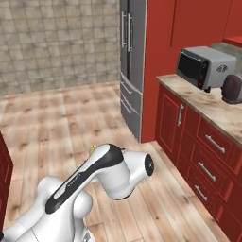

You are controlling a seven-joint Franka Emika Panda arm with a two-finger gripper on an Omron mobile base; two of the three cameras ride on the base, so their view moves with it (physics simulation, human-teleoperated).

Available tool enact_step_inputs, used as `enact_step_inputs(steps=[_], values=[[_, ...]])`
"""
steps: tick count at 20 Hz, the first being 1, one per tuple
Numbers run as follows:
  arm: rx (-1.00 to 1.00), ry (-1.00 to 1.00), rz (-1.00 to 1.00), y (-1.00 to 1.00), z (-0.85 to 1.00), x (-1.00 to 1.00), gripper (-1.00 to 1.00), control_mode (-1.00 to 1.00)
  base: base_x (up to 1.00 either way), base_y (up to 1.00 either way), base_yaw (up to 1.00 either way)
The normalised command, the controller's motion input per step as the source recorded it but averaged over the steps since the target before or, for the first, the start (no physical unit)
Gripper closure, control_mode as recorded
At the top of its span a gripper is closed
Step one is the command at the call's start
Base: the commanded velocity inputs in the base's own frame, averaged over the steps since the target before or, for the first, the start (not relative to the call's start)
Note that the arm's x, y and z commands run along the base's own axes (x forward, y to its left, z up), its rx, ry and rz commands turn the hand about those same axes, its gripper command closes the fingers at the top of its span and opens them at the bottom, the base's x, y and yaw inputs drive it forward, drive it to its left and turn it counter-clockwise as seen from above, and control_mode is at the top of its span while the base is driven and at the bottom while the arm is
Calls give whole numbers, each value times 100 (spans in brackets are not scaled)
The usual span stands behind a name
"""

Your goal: Pick the candle and candle from the dining table and place them in the open cabinet. Close the cabinet after placing the objects.

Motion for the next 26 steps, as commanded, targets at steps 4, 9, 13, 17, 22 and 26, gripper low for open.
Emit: enact_step_inputs(steps=[4,9,13,17,22,26], values=[[0,0,0,0,0,0,100,100,62,4,-11],[0,0,0,0,0,0,100,100,60,5,-16],[0,0,0,0,0,0,100,100,48,9,-41],[0,0,0,0,0,0,100,100,39,12,-57],[0,0,0,0,0,0,100,100,43,15,-50],[0,0,0,0,0,0,100,100,52,15,-34]])
